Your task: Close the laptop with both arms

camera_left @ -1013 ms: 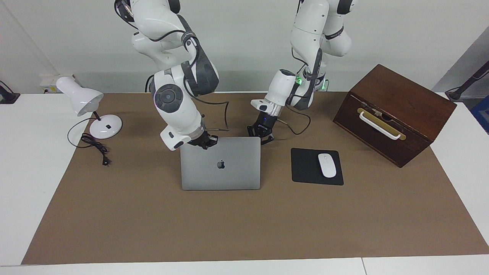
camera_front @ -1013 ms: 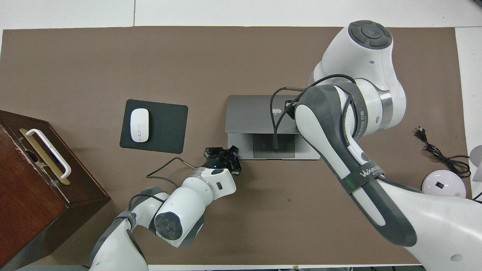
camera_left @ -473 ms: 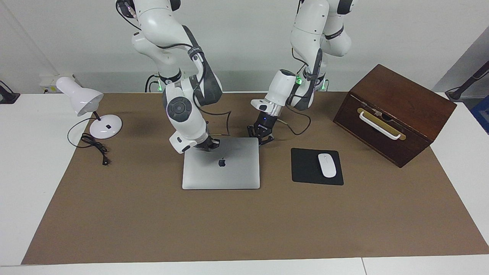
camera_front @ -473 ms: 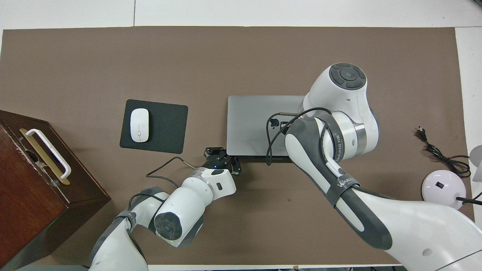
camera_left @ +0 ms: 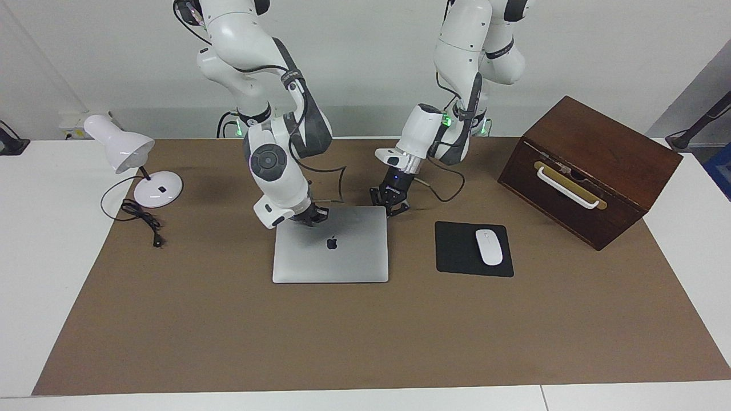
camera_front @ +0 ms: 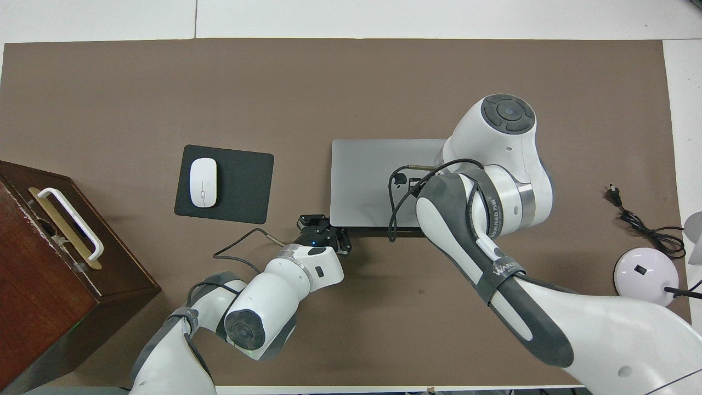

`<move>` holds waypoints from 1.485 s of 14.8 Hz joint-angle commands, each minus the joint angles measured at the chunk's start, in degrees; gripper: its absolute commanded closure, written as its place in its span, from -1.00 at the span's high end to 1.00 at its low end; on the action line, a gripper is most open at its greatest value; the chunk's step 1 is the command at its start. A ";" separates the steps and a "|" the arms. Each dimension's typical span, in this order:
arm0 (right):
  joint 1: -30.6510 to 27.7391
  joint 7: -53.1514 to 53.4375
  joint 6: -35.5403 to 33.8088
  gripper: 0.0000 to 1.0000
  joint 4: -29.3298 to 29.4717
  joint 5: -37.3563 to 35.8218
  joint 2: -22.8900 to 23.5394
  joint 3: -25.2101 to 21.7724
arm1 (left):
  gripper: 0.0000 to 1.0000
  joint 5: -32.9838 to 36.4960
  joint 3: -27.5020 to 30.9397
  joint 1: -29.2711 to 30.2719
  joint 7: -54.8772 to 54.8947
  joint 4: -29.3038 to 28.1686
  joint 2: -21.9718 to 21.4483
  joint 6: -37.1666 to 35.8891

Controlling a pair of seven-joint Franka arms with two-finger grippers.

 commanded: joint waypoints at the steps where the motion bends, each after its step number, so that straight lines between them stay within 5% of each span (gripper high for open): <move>1: -1.12 -2.30 -1.41 -1.00 0.13 1.30 -1.75 0.07 | -1.00 1.49 -0.07 0.34 0.04 0.42 3.10 0.52; 6: -7.44 -7.83 -16.70 -1.00 14.36 -0.10 -3.15 -0.81 | -1.00 1.05 -0.16 0.43 -0.58 0.42 3.01 0.52; 11: -14.56 -26.07 -16.98 -1.00 19.81 -9.58 -8.08 -0.81 | -1.00 0.96 -0.16 1.05 -2.68 -0.02 1.43 0.44; 14: -17.65 -36.74 -16.19 -1.00 20.18 -17.31 -11.50 -0.81 | -1.00 0.96 -0.16 1.05 -4.18 -0.45 -0.15 0.26; 17: -21.68 -30.11 -23.11 -1.00 19.30 -13.40 -13.53 -0.81 | -1.00 0.96 -0.16 1.22 -4.80 -1.77 -2.35 -0.79; 22: -22.13 -28.85 -23.66 -1.00 18.33 -12.32 -14.41 -0.72 | -1.00 0.96 -0.16 1.75 -5.85 -1.78 -9.81 -12.64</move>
